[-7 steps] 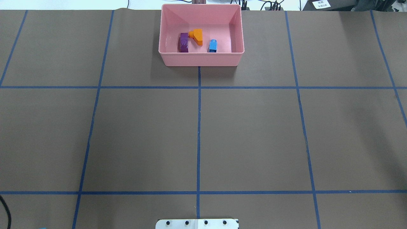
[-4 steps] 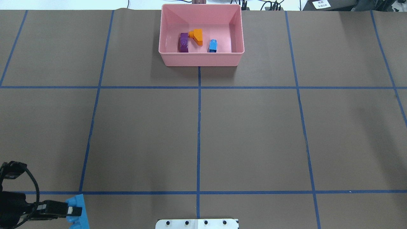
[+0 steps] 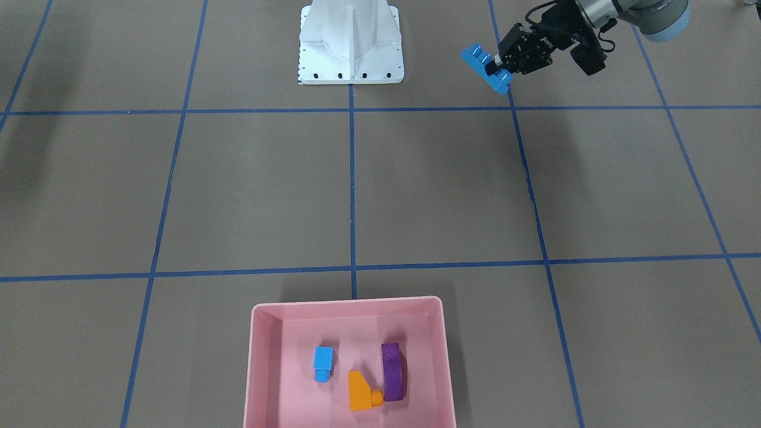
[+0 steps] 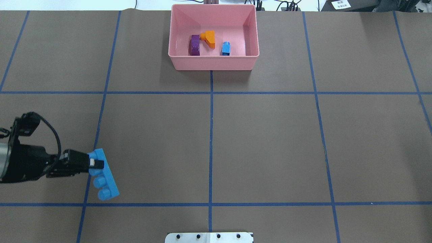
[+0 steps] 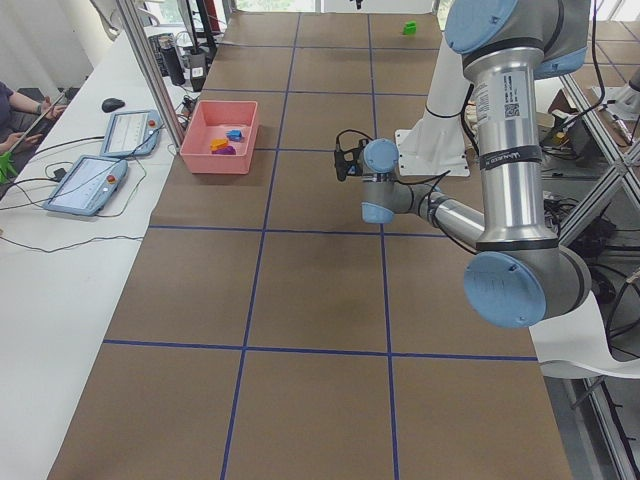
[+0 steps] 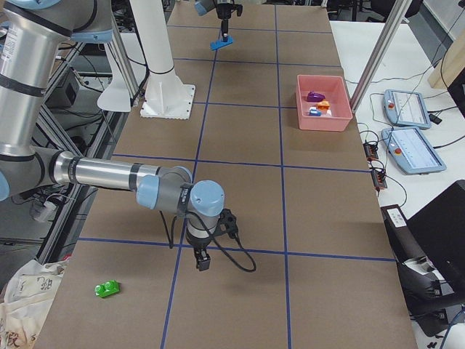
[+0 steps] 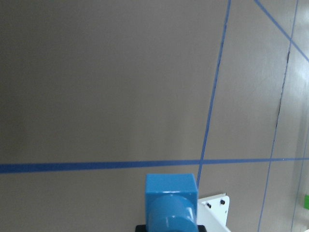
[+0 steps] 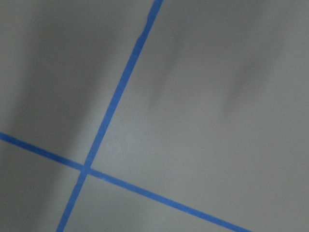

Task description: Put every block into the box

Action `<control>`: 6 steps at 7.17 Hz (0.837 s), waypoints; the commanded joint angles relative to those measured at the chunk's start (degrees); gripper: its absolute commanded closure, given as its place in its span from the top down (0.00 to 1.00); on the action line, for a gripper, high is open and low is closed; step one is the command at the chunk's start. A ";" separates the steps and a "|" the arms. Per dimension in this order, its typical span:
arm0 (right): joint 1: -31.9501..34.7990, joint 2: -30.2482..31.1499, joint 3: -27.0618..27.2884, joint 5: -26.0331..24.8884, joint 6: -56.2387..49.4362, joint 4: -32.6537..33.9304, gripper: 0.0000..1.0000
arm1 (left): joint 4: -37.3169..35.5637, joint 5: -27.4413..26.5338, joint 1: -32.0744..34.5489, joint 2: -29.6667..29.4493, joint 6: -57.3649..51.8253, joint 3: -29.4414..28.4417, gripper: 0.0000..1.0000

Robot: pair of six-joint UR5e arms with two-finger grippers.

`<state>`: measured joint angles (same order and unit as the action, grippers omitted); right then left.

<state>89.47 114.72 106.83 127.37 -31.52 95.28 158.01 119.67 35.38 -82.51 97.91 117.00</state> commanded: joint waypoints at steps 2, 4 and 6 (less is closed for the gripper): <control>0.09 13.40 -1.36 1.81 1.19 -10.46 0.99 | -8.06 6.37 9.35 -10.46 -0.09 -3.87 0.00; 0.09 18.76 -7.72 2.97 1.02 -22.05 0.99 | -12.16 6.28 12.51 -20.44 0.00 -9.93 0.00; 0.00 19.14 -20.92 3.32 4.87 -39.59 0.99 | -14.91 6.28 15.76 -25.76 0.00 -12.67 0.00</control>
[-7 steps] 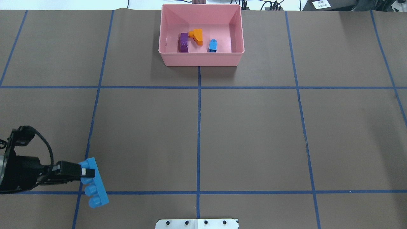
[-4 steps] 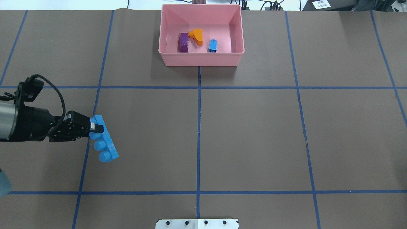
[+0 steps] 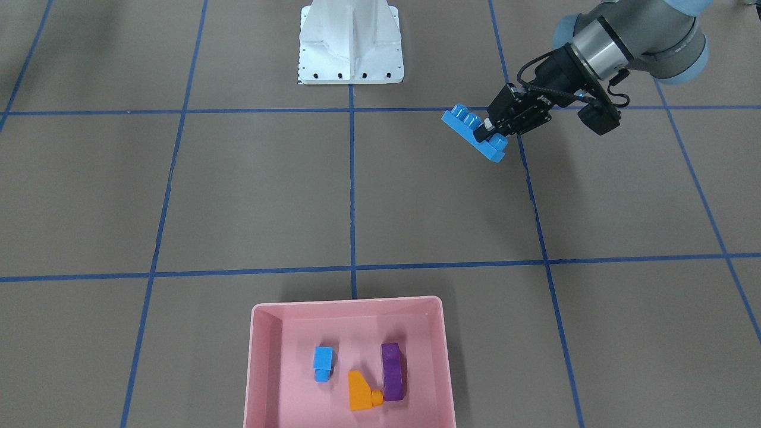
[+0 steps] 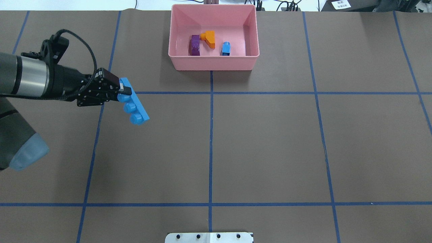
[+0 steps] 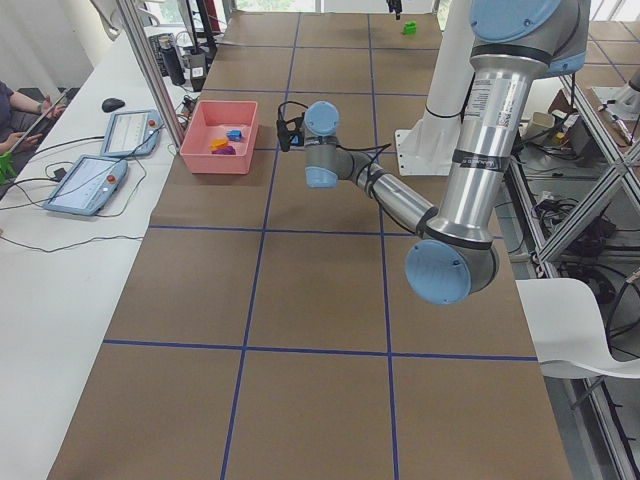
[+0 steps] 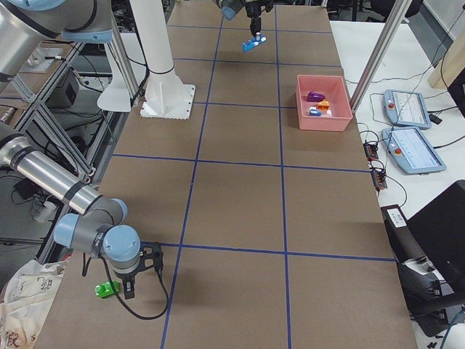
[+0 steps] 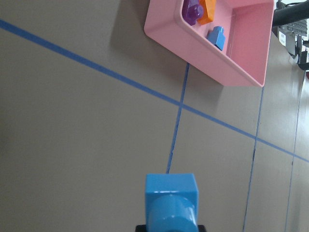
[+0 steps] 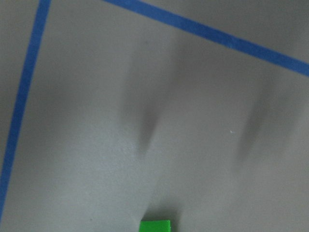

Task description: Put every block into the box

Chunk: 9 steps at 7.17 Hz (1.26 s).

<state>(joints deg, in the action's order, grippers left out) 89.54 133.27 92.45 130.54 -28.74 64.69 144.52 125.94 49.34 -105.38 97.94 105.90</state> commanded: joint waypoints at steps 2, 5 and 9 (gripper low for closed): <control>-0.07 0.93 -8.25 0.50 2.19 -9.41 0.99 | -2.49 0.01 2.42 -4.38 -0.65 -2.62 0.00; -0.15 0.85 -9.83 2.43 2.11 -9.41 0.99 | -2.49 0.10 2.43 -4.48 -0.82 -3.33 0.00; -0.15 0.50 -9.83 5.69 2.28 -9.41 0.98 | -3.11 -6.28 2.34 -15.08 -0.04 -13.31 0.00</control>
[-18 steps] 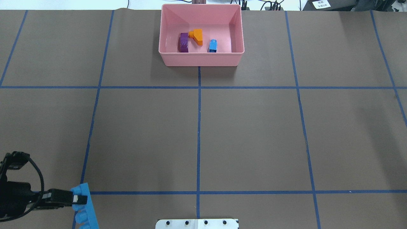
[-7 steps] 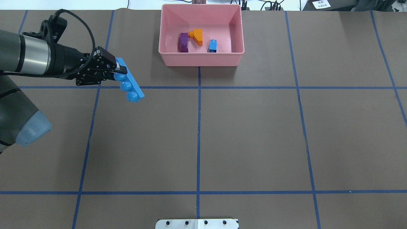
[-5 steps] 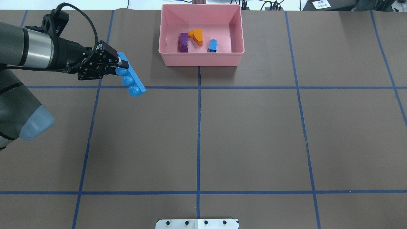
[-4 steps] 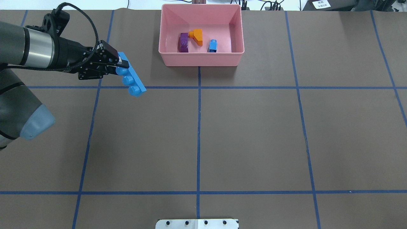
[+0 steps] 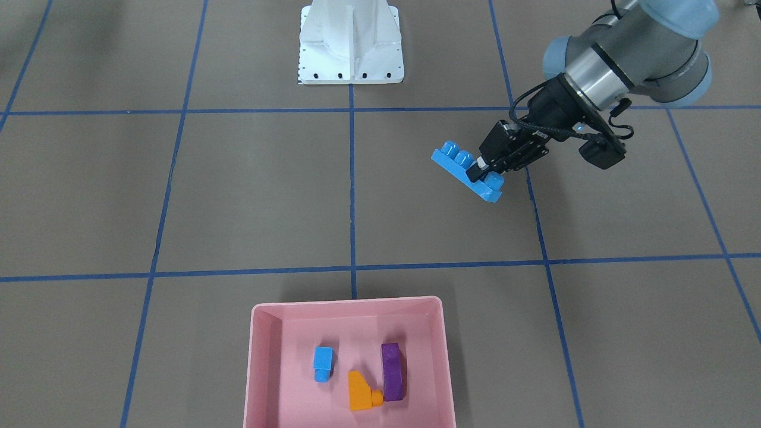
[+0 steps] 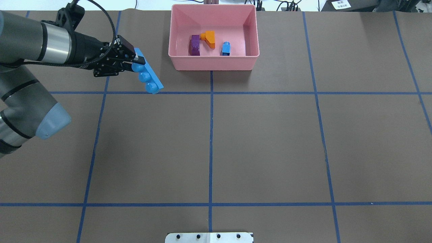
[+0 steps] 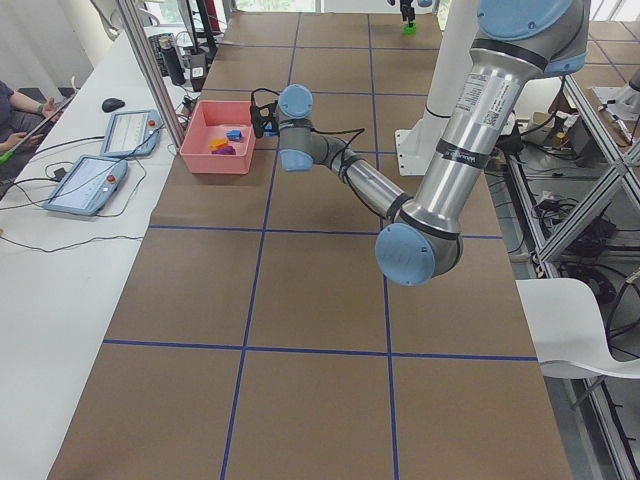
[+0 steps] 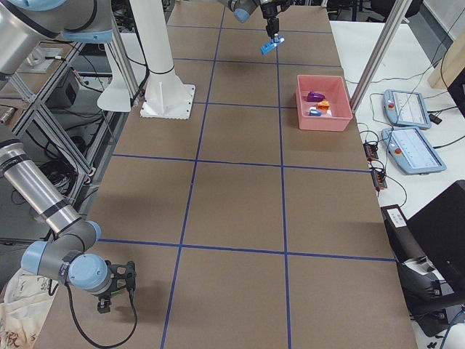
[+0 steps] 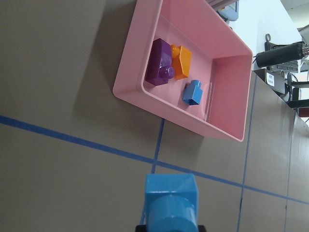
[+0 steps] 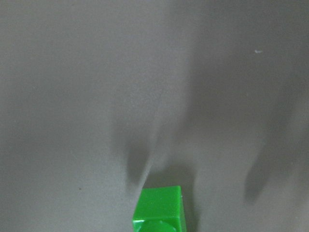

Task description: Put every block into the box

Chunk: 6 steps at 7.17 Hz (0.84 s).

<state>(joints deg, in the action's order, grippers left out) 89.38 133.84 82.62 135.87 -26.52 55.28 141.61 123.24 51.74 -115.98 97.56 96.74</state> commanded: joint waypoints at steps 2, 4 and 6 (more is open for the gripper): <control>0.00 -0.07 -0.09 0.71 0.24 0.00 0.90 | 0.07 -10.76 -0.84 -15.69 1.58 -18.15 0.00; 0.00 -0.07 -0.35 0.80 0.24 0.09 0.90 | 0.25 -19.38 -3.47 -26.96 1.94 -31.89 0.00; 0.00 -0.07 -0.79 0.97 0.24 0.09 0.56 | 0.60 -24.52 -5.33 -32.46 3.17 -40.99 0.00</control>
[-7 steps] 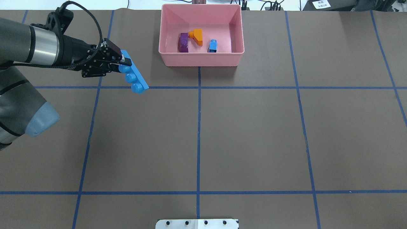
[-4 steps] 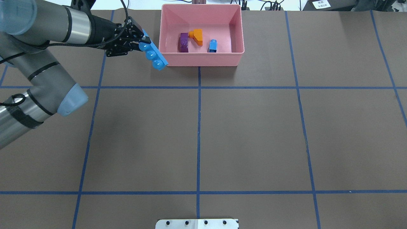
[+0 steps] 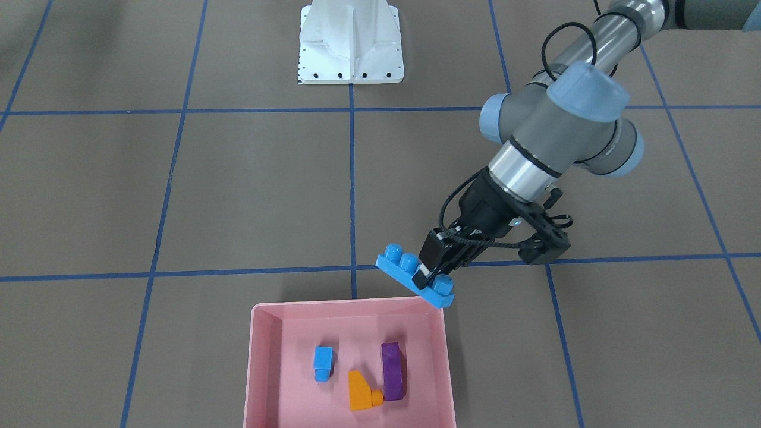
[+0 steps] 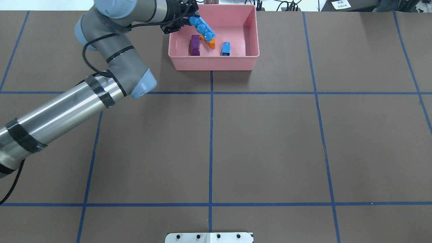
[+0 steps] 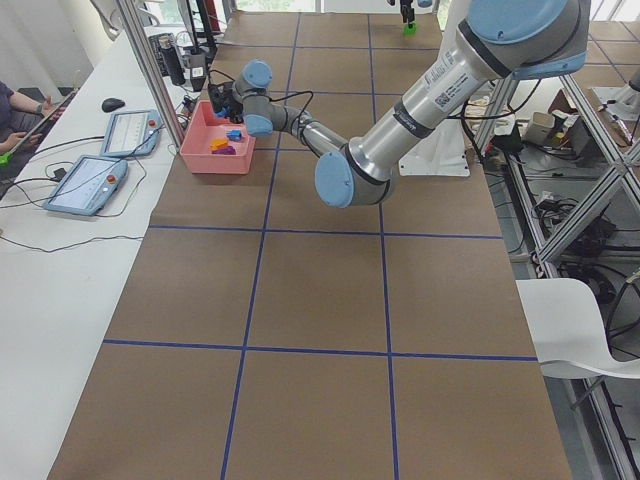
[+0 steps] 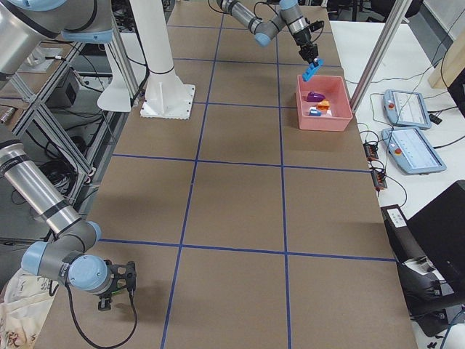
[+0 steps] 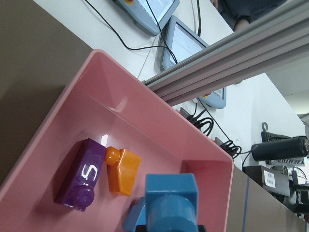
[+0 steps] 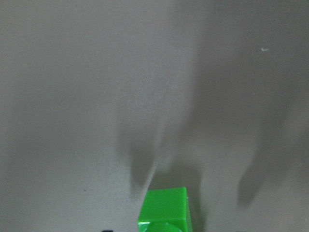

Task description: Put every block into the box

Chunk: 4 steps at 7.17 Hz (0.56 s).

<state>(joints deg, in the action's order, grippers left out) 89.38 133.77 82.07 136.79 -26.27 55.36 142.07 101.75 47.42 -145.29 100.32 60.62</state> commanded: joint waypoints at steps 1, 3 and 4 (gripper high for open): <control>0.00 0.00 -0.25 0.06 -0.53 -0.08 0.10 | 0.13 -3.22 -1.10 -3.25 0.40 -5.15 0.00; 0.00 0.00 -0.25 -0.03 -1.50 -0.16 0.00 | 0.05 -6.82 -1.54 -5.34 2.15 -8.30 0.00; 0.09 0.00 -0.16 0.06 -1.41 -0.34 0.00 | -0.04 -9.70 -1.62 -6.32 5.12 -9.71 0.00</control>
<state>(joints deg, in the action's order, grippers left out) 89.40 133.77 81.84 136.81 -27.55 55.19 142.11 94.91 45.92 -150.31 102.69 52.86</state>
